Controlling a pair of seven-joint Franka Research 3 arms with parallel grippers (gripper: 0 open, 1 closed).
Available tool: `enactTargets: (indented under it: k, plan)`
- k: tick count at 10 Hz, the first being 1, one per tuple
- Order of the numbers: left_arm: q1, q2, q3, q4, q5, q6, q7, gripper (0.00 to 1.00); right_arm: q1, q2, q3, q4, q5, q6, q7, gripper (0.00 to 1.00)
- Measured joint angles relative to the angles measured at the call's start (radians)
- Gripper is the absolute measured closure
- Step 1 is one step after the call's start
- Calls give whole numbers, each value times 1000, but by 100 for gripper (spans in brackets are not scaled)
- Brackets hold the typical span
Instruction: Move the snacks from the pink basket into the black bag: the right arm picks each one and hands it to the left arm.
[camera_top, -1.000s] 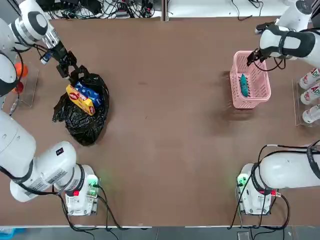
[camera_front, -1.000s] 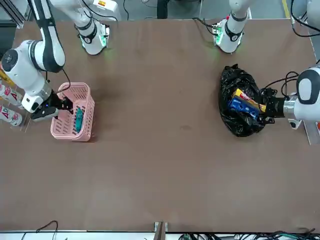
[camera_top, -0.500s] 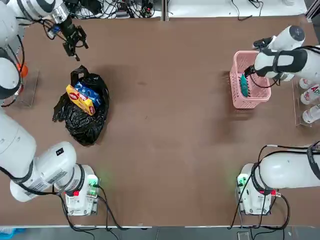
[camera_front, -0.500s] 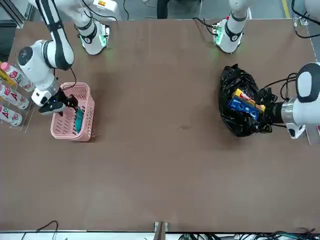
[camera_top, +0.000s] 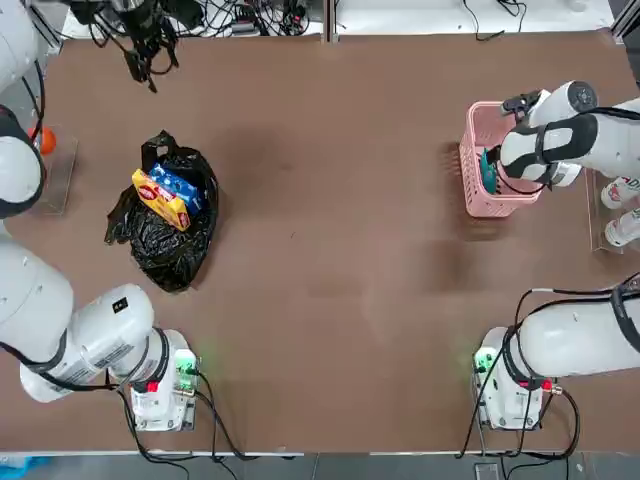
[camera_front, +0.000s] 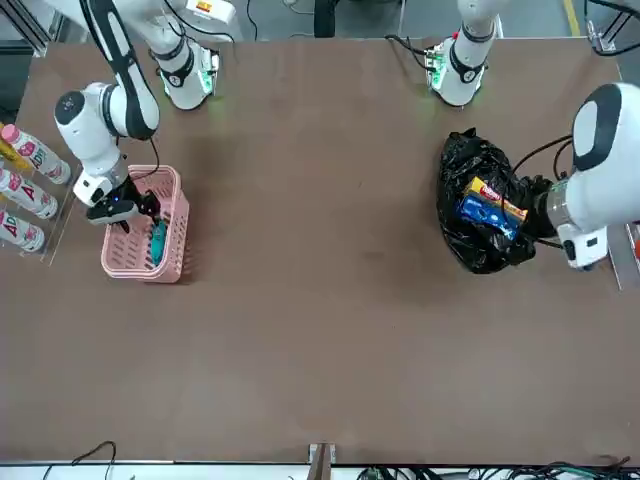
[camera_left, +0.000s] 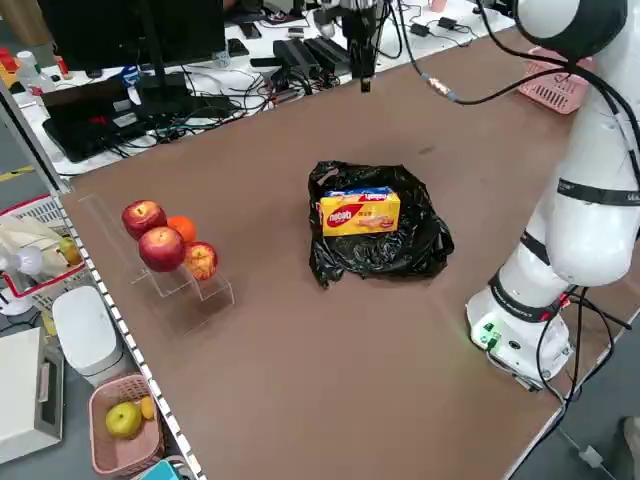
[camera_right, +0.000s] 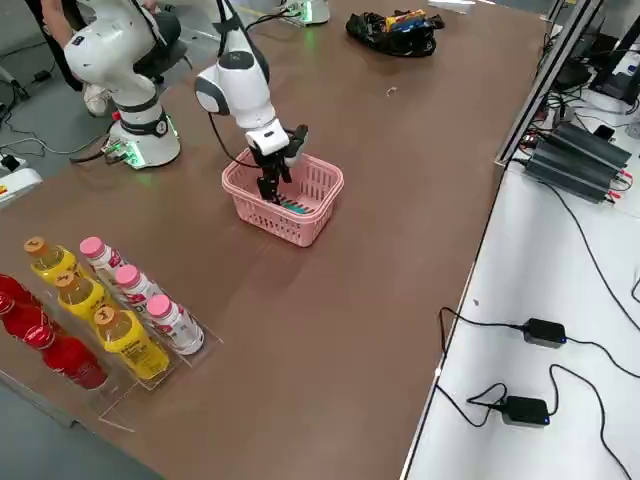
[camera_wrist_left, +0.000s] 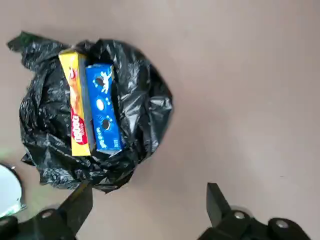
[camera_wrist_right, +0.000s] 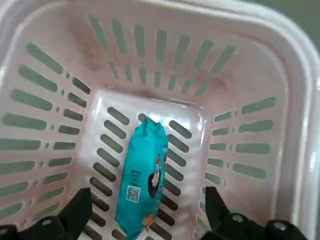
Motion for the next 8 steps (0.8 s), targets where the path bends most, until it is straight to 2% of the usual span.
enactTargets:
  k: [2, 4, 6, 8]
  plan:
    - [-94, -17, 104, 79, -1, -17, 120, 0, 0, 40, 3, 2, 1, 18, 34, 0]
    - [-196, -29, 216, 122, -35, -45, 294, 0, 0, 76, 10, 1, 1, 75, 87, 0]
    - [-260, -32, 265, 170, -57, -70, 433, 0, 2, 115, 15, 2, 1, 111, 100, 0]
    - [-366, -66, 369, 194, -93, -128, 642, 0, 18, 132, 17, 2, 1, 125, 132, 0]
